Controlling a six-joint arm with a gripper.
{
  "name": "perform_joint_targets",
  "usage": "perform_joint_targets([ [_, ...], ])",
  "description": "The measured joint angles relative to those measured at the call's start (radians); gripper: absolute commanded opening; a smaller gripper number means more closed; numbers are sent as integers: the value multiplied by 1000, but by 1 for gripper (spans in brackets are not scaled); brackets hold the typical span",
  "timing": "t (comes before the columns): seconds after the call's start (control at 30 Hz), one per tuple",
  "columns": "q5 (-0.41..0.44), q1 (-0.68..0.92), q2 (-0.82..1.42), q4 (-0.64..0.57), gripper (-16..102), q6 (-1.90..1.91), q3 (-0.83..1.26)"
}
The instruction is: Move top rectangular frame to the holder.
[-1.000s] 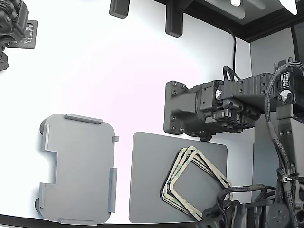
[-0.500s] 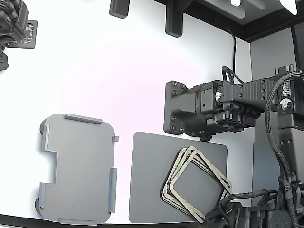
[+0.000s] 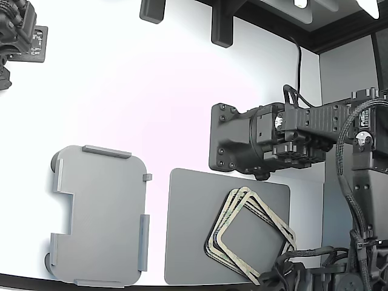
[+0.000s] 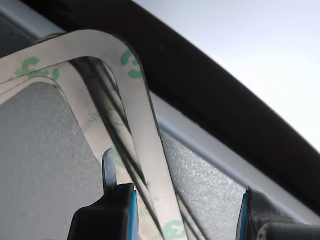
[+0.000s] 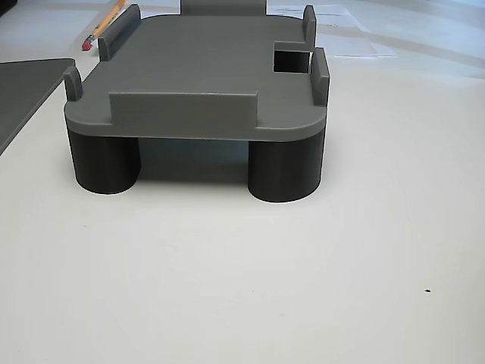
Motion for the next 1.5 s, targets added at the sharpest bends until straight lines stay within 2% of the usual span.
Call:
perform_joint_targets([
  [0.13, -17, 0, 0, -17, 90, -6, 25],
  [0.3, -44, 0, 8, -54, 91, -29, 77],
  [0.73, -23, 8, 3, -61, 78, -25, 84],
  [1.0, -12, 14, -12, -66, 78, -40, 74],
  [1.5, -15, 15, -52, -37, 67, -18, 23],
])
